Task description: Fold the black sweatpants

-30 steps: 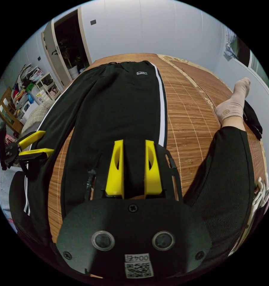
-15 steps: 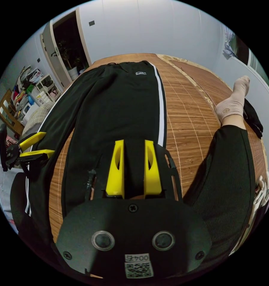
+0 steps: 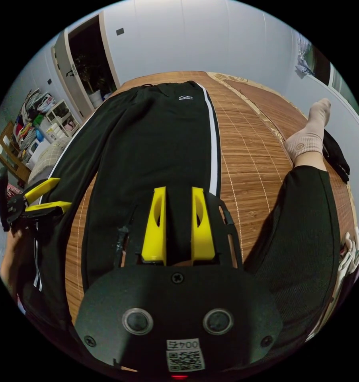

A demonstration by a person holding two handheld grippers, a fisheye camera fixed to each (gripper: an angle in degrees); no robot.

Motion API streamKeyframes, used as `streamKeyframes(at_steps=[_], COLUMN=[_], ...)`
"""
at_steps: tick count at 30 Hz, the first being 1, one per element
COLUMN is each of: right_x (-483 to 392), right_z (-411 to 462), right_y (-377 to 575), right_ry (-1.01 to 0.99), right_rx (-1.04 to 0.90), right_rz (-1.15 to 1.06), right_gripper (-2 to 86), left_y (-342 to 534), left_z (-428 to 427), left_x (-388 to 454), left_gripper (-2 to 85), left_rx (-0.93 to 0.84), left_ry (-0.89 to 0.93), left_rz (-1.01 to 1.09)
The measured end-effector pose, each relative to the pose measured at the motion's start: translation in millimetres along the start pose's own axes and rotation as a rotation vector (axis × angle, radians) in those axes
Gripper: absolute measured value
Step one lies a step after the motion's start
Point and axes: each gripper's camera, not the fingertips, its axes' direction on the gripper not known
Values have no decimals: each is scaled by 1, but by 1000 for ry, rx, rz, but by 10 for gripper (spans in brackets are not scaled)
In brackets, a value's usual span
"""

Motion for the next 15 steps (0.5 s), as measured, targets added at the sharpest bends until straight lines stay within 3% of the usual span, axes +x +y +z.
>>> streamKeyframes(at_steps=[15], right_x=[-3], right_z=[-1], right_y=[-11], right_ry=[11], right_rx=[-3], right_rz=[12], right_gripper=[92], left_y=[-25], left_z=[6], left_x=[3], left_gripper=[247], left_rx=[-3], left_ry=[-2], left_rz=[-8])
